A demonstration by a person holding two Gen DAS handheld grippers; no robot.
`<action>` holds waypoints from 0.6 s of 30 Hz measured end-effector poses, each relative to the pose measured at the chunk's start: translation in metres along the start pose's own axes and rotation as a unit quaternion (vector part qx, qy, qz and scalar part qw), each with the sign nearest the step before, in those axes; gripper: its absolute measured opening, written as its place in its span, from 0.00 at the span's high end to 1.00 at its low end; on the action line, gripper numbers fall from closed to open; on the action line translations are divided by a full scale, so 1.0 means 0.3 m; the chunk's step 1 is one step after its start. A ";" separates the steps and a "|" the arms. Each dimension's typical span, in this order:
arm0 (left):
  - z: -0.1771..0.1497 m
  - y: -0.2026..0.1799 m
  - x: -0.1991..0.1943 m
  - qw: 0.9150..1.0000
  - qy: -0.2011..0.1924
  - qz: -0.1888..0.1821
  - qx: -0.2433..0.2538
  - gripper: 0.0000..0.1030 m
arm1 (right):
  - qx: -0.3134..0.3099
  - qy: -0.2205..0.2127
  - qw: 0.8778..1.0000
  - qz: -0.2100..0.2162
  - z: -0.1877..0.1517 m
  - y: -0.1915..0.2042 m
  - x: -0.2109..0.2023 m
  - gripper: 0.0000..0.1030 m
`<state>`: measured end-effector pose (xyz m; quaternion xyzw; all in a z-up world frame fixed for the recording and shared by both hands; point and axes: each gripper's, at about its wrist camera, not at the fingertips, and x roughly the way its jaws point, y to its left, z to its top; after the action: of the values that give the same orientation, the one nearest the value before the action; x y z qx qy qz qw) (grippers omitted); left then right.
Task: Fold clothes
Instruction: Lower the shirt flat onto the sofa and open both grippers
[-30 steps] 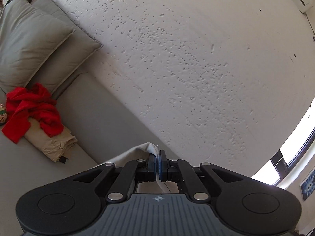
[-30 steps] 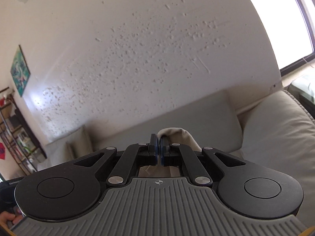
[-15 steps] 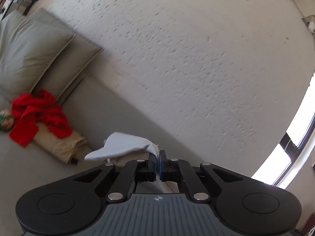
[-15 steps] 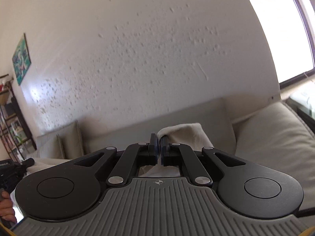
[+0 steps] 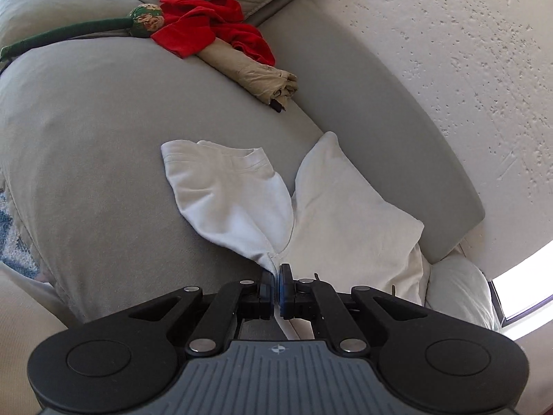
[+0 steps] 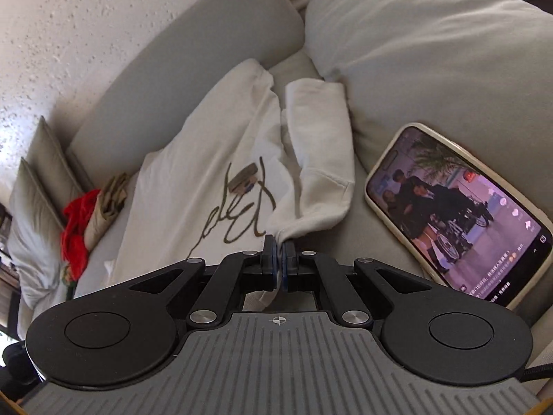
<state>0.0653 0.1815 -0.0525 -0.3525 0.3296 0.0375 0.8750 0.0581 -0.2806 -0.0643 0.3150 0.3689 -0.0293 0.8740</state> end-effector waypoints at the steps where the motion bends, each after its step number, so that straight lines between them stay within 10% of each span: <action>1: 0.004 -0.007 -0.017 1.000 -0.004 -0.003 0.008 0.99 | -0.001 -0.001 1.000 0.001 0.002 0.003 -0.016 0.98; 13: -0.031 -0.049 -0.028 0.991 0.027 0.091 0.090 0.94 | -0.014 0.036 0.999 -0.016 -0.085 -0.035 -0.149 0.98; 18: -0.127 -0.134 -0.086 0.976 0.009 0.128 0.173 0.65 | 0.014 0.042 0.999 0.017 -0.134 -0.094 -0.150 0.88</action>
<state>0.0362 0.1312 -0.0335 -0.1509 0.3817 0.0881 0.9076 -0.0078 -0.2884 -0.0706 0.3348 0.3995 -0.0063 0.8534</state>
